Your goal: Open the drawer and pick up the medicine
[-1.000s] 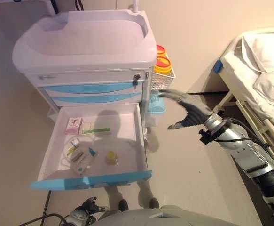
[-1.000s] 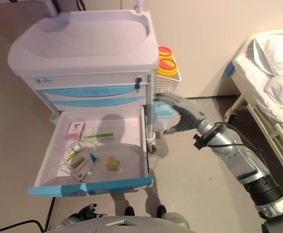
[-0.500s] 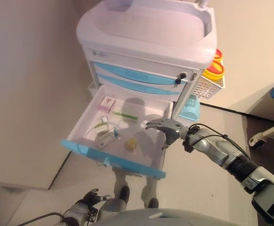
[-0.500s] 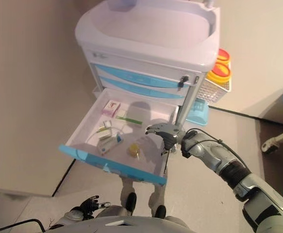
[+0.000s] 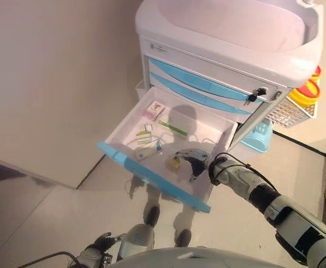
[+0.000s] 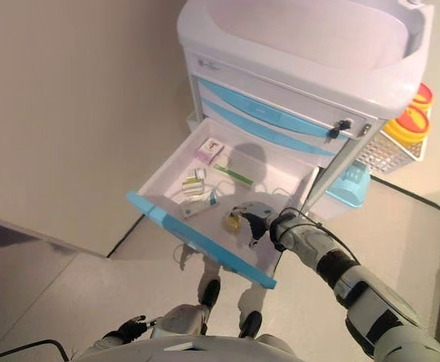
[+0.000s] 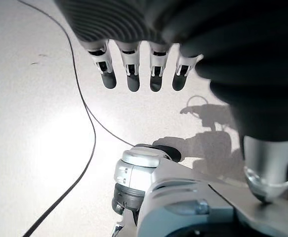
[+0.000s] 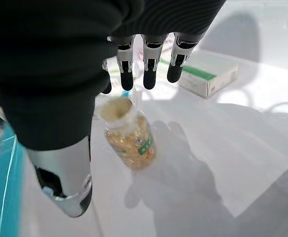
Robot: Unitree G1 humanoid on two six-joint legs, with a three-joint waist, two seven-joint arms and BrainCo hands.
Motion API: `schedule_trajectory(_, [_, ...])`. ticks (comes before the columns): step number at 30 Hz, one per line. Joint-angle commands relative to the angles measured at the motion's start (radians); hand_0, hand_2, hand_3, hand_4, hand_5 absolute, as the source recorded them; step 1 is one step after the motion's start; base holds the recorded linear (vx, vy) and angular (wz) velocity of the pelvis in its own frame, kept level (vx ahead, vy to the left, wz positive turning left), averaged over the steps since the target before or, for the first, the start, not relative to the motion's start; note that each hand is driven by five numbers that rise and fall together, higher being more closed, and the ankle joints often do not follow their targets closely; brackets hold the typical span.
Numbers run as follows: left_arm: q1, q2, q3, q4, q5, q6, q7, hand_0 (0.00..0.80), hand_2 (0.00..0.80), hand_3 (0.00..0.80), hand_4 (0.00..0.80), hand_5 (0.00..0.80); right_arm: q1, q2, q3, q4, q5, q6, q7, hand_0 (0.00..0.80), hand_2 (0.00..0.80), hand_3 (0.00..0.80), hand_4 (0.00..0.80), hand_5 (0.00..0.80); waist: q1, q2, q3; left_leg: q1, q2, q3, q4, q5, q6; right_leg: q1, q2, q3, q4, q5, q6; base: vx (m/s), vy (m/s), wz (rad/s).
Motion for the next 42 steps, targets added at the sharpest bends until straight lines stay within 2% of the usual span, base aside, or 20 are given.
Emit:
schedule_trajectory(1, [-0.019, -0.001, -0.031, 0.043, 0.002, -0.029, 0.006, 0.0, 0.0, 0.0, 0.0, 0.0, -0.063, 0.052, 0.011, -0.011, -0.026, 0.031, -0.107, 0.0, 0.0, 0.0, 0.0, 0.0, 0.018, -0.037, 0.0, -0.003, -0.03, 0.021, 0.037, -0.12, -0.001, -0.028, -0.046, 0.022, 0.063, -0.02, 0.045, -0.008, -0.002, 0.03])
schedule_trajectory(7, [-0.039, -0.009, -0.066, 0.03, -0.009, -0.049, 0.01, 0.0, 0.0, 0.0, 0.0, 0.0, -0.105, 0.107, 0.013, 0.088, -0.041, 0.08, -0.172, 0.0, 0.0, 0.0, 0.0, 0.0, 0.028, -0.029, 0.01, -0.013, -0.033, 0.011, 0.038, -0.116, 0.002, -0.035, -0.048, 0.021, 0.064, -0.018, 0.045, 0.0, 0.0, 0.0])
schedule_trajectory(12, [-0.042, -0.008, -0.082, 0.029, -0.013, -0.05, 0.014, 0.0, 0.0, 0.0, 0.0, 0.0, -0.123, 0.124, 0.005, 0.142, -0.034, 0.088, -0.223, 0.0, 0.0, 0.0, 0.0, 0.0, 0.036, -0.024, 0.012, -0.016, -0.036, 0.005, 0.037, -0.114, 0.003, -0.035, -0.05, 0.017, 0.063, -0.015, 0.047, 0.005, 0.004, 0.02])
schedule_trajectory(42, [-0.053, 0.015, -0.098, 0.037, -0.008, -0.066, 0.003, 0.0, 0.0, 0.0, 0.0, 0.0, -0.175, 0.177, 0.025, 0.278, -0.033, 0.121, -0.21, 0.0, 0.0, 0.0, 0.0, 0.0, 0.067, -0.016, 0.033, -0.028, -0.052, -0.026, 0.018, -0.105, 0.014, -0.051, -0.06, -0.005, 0.066, -0.012, 0.053, 0.006, 0.003, 0.03])
